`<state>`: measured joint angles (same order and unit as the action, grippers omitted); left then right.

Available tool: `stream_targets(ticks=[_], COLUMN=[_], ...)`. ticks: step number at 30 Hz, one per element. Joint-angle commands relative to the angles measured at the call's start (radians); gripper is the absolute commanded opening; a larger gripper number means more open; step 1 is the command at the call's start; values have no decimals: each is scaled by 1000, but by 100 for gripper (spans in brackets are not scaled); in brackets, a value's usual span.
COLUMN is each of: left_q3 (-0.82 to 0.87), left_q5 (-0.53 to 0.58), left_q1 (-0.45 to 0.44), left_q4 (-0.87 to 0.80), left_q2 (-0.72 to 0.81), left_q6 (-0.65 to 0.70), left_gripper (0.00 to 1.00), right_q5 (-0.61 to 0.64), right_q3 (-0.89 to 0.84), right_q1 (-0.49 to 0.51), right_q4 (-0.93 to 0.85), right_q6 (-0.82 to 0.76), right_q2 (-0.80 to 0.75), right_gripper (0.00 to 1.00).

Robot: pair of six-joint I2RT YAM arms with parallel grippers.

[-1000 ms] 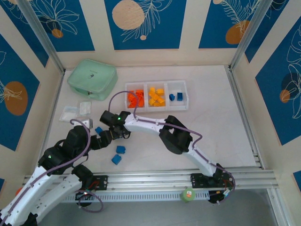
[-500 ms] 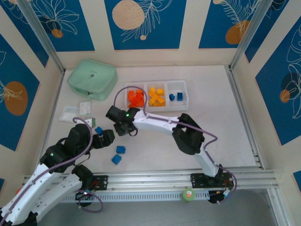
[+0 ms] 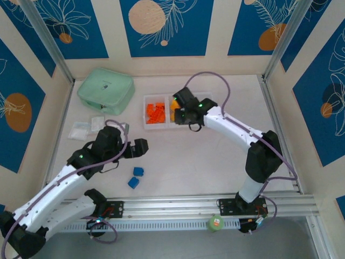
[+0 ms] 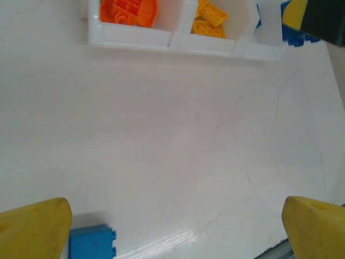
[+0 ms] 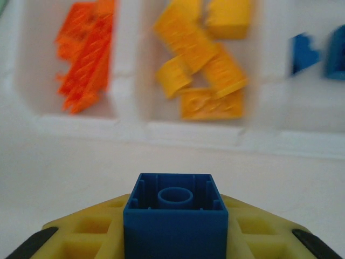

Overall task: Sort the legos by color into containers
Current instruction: Place the lego in the container.

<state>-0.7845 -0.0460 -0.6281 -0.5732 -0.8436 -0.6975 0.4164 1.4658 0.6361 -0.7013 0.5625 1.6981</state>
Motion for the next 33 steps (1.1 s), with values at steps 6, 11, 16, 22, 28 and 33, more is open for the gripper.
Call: stream_targets(ticks=[6, 11, 16, 22, 28, 33], left_q3=[-48, -42, -51, -56, -58, -62], left_q5=[-89, -74, -74, -61, -51, -30], left_q1=[8, 8, 8, 8, 8, 8], left_q4=[163, 180, 175, 154, 145, 127], left_q2=[-116, -139, -155, -156, -149, -134], left_q6=[12, 10, 16, 24, 32, 40], left_gripper=[99, 99, 99, 99, 99, 99], right_q5=[-79, -108, -113, -111, -113, -130], right_q3=[64, 104, 159, 168, 159, 122], right_q1=[-210, -274, -309, -314, -312, -294], right_q4=[-10, 8, -13, -12, -7, -1], right_q6=[-69, -67, -58, -59, -65, -64], right_q2=[129, 207, 294, 319, 241, 135], right_gripper=[29, 29, 31, 45, 53, 55])
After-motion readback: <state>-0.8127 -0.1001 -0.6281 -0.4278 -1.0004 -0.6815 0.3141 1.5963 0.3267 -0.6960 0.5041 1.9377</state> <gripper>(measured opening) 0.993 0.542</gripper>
